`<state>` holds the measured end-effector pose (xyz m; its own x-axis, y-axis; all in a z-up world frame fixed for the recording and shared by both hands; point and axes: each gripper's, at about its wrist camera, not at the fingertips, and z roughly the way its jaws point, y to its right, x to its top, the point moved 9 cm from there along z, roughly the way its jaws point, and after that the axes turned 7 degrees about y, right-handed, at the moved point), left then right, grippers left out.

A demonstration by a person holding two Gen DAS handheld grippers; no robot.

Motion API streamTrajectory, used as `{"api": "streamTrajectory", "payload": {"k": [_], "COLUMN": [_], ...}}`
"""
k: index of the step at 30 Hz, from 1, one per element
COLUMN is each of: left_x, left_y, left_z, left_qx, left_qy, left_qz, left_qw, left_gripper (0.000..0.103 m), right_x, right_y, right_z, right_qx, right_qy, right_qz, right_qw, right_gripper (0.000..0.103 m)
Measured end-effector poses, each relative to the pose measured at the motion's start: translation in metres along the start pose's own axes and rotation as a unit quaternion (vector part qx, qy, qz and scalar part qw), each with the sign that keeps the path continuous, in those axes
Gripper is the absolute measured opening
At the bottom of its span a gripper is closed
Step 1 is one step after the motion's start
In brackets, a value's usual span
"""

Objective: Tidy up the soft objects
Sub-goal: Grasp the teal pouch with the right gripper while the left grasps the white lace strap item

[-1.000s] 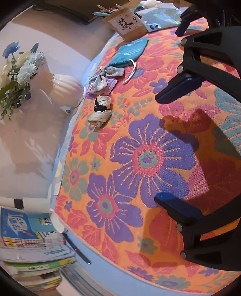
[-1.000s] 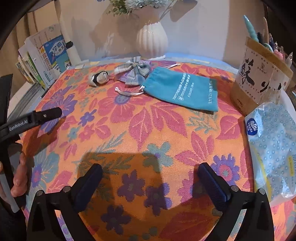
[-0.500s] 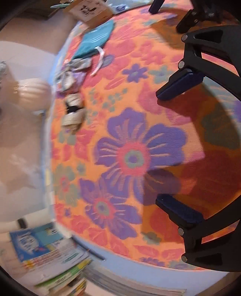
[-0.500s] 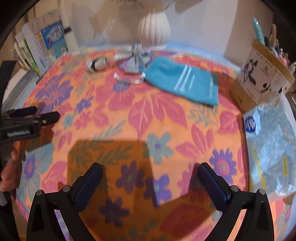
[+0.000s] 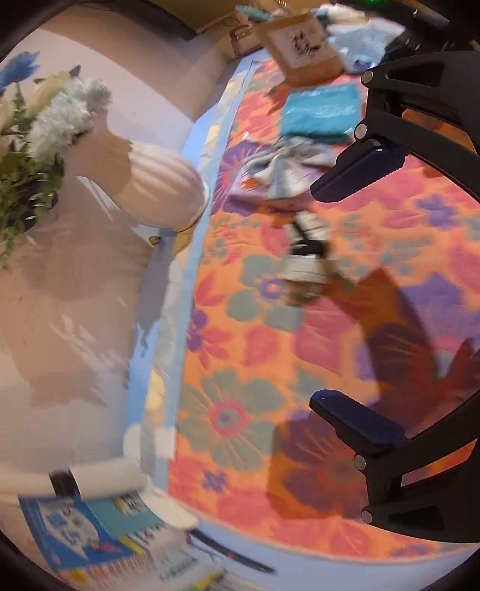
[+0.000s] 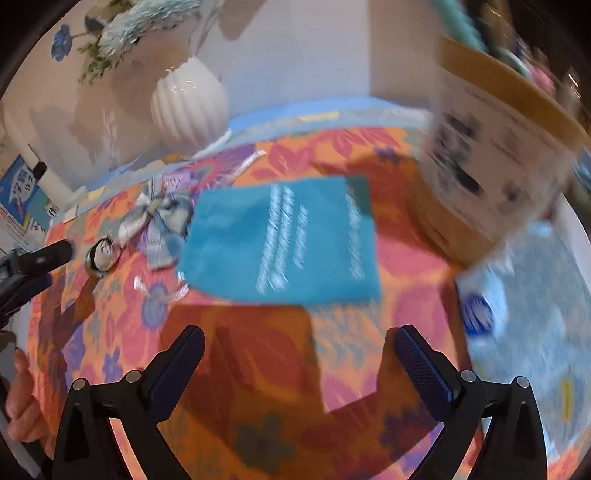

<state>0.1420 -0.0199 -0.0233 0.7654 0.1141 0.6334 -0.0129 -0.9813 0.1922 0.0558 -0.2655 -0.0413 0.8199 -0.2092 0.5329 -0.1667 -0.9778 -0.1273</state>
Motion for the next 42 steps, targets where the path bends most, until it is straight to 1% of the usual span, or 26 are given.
{"api": "streamTrajectory", "payload": {"k": [2, 4, 5, 6, 8, 9, 12, 14, 18, 20, 22, 25, 26, 27, 28, 29, 30, 31, 33, 34, 35, 36, 38, 40, 41, 42], "left_x": [0.002, -0.002, -0.005, -0.004, -0.001, -0.003, -0.003, -0.003, -0.002, -0.002, -0.002, -0.002, -0.003, -0.003, -0.002, -0.002, -0.001, -0.001, 0.000, 0.000, 0.000, 0.001, 0.003, 0.007, 0.007, 0.006], "left_y": [0.012, 0.022, 0.025, 0.025, 0.029, 0.029, 0.029, 0.028, 0.026, 0.026, 0.026, 0.026, 0.027, 0.027, 0.027, 0.027, 0.027, 0.027, 0.027, 0.027, 0.029, 0.031, 0.036, 0.045, 0.049, 0.052], "left_z": [0.016, 0.028, 0.033, 0.034, 0.032, 0.035, 0.038, 0.038, 0.038, 0.038, 0.039, 0.038, 0.038, 0.037, 0.036, 0.034, 0.033, 0.032, 0.032, 0.031, 0.029, 0.026, 0.016, 0.000, -0.004, -0.005], "left_qx": [-0.005, -0.021, -0.026, -0.021, -0.022, -0.021, -0.005, 0.003, 0.005, 0.003, 0.003, 0.004, 0.005, 0.004, 0.001, -0.003, -0.009, -0.012, -0.010, -0.009, -0.011, -0.015, -0.027, -0.029, -0.026, -0.022], "left_qy": [0.005, 0.006, 0.004, 0.003, 0.014, 0.004, 0.006, 0.010, 0.013, 0.014, 0.014, 0.015, 0.016, 0.016, 0.020, 0.026, 0.029, 0.031, 0.035, 0.038, 0.042, 0.046, 0.069, 0.111, 0.121, 0.123], "left_qz": [0.020, 0.036, 0.041, 0.048, 0.055, 0.052, 0.058, 0.061, 0.059, 0.058, 0.058, 0.060, 0.059, 0.059, 0.057, 0.053, 0.049, 0.048, 0.050, 0.053, 0.055, 0.057, 0.065, 0.083, 0.095, 0.103], "left_qw": [0.9998, 0.9991, 0.9988, 0.9986, 0.9982, 0.9984, 0.9983, 0.9981, 0.9982, 0.9982, 0.9982, 0.9981, 0.9981, 0.9981, 0.9982, 0.9983, 0.9983, 0.9983, 0.9981, 0.9978, 0.9976, 0.9972, 0.9951, 0.9899, 0.9877, 0.9868], "left_gripper": [0.101, 0.101, 0.101, 0.101, 0.101, 0.100, 0.098, 0.093, 0.093, 0.093, 0.093, 0.093, 0.093, 0.088, 0.081, 0.078, 0.072, 0.063, 0.052, 0.050, 0.049, 0.048, 0.048, 0.048, 0.048, 0.048], "right_x": [0.008, 0.017, 0.022, 0.027, 0.035, 0.037, 0.043, 0.044, 0.045, 0.047, 0.050, 0.055, 0.057, 0.058, 0.058, 0.057, 0.057, 0.057, 0.057, 0.056, 0.055, 0.054, 0.051, 0.047, 0.044, 0.042], "right_y": [-0.011, -0.016, -0.015, -0.018, -0.021, -0.018, -0.023, -0.022, -0.020, -0.019, -0.019, -0.024, -0.027, -0.029, -0.032, -0.035, -0.039, -0.042, -0.043, -0.043, -0.042, -0.040, -0.034, -0.029, -0.028, -0.027], "right_z": [0.013, 0.025, 0.029, 0.031, 0.036, 0.034, 0.037, 0.034, 0.027, 0.026, 0.030, 0.037, 0.040, 0.041, 0.041, 0.042, 0.041, 0.039, 0.036, 0.034, 0.031, 0.024, 0.007, -0.017, -0.030, -0.038], "right_qx": [-0.007, -0.021, -0.016, -0.007, 0.000, 0.001, 0.009, 0.032, 0.085, 0.100, 0.094, 0.061, 0.040, 0.027, 0.011, 0.005, 0.008, 0.015, 0.014, 0.017, 0.027, 0.046, 0.084, 0.101, 0.105, 0.107], "right_qy": [-0.001, 0.003, 0.006, 0.012, 0.020, 0.022, 0.025, 0.027, 0.019, 0.013, 0.010, 0.015, 0.022, 0.030, 0.039, 0.048, 0.055, 0.060, 0.066, 0.068, 0.072, 0.079, 0.099, 0.117, 0.125, 0.129], "right_qz": [-0.029, -0.053, -0.055, -0.055, -0.055, -0.053, -0.038, -0.023, 0.035, 0.066, 0.087, 0.078, 0.062, 0.050, 0.030, 0.010, 0.000, -0.008, -0.021, -0.023, -0.019, -0.012, 0.004, 0.003, 0.000, -0.004], "right_qw": [1.000, 0.998, 0.998, 0.998, 0.998, 0.998, 0.999, 0.999, 0.996, 0.993, 0.992, 0.995, 0.997, 0.998, 0.999, 0.999, 0.998, 0.998, 0.998, 0.997, 0.997, 0.996, 0.991, 0.988, 0.987, 0.986], "right_gripper": [0.103, 0.103, 0.103, 0.103, 0.103, 0.103, 0.103, 0.103, 0.103, 0.103, 0.103, 0.103, 0.099, 0.095, 0.085, 0.076, 0.063, 0.057, 0.031, 0.028, 0.023, 0.020, 0.020, 0.020, 0.020, 0.020]}}
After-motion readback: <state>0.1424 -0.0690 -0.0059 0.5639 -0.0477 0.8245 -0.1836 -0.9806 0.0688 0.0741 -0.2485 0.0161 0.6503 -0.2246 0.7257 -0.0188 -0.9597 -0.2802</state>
